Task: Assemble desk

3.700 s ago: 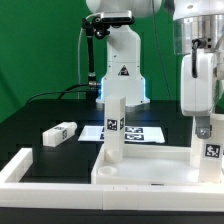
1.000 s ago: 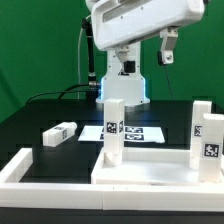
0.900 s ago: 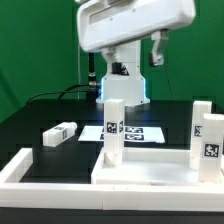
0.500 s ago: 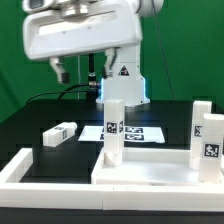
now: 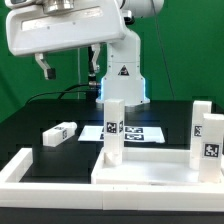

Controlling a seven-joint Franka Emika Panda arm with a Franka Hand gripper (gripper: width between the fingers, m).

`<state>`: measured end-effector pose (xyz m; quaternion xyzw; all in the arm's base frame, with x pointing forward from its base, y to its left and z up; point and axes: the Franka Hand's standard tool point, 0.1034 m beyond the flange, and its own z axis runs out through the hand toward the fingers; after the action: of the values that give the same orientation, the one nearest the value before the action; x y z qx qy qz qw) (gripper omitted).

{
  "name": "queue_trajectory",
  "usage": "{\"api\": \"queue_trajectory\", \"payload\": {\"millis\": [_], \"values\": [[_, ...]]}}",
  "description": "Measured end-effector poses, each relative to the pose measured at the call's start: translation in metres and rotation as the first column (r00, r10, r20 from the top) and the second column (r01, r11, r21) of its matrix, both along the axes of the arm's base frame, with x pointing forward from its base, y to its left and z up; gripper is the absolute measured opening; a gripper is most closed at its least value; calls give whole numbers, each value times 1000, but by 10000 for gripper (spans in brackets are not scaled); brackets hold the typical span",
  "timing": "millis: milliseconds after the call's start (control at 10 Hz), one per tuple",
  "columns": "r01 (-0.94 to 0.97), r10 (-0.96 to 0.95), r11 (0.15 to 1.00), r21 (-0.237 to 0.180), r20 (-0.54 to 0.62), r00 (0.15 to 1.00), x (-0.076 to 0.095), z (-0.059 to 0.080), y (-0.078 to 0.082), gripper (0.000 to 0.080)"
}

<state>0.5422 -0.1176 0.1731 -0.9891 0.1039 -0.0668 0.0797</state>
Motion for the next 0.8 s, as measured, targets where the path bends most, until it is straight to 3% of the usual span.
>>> {"api": "queue_trajectory", "payload": {"millis": [100,200,400,500,600,800], "values": [[-5,7,999,35,-77,997,3,-8,1,649],[-9,17,998,59,-144,990,2,-18,-10,649],[21,23,991,129,-327,945,-30,-43,-46,649],[31,33,988,152,-403,914,-44,-51,-56,649],[38,56,982,183,-482,874,-54,-53,-63,649],[36,93,977,212,-568,818,-56,-55,-66,649]]}}
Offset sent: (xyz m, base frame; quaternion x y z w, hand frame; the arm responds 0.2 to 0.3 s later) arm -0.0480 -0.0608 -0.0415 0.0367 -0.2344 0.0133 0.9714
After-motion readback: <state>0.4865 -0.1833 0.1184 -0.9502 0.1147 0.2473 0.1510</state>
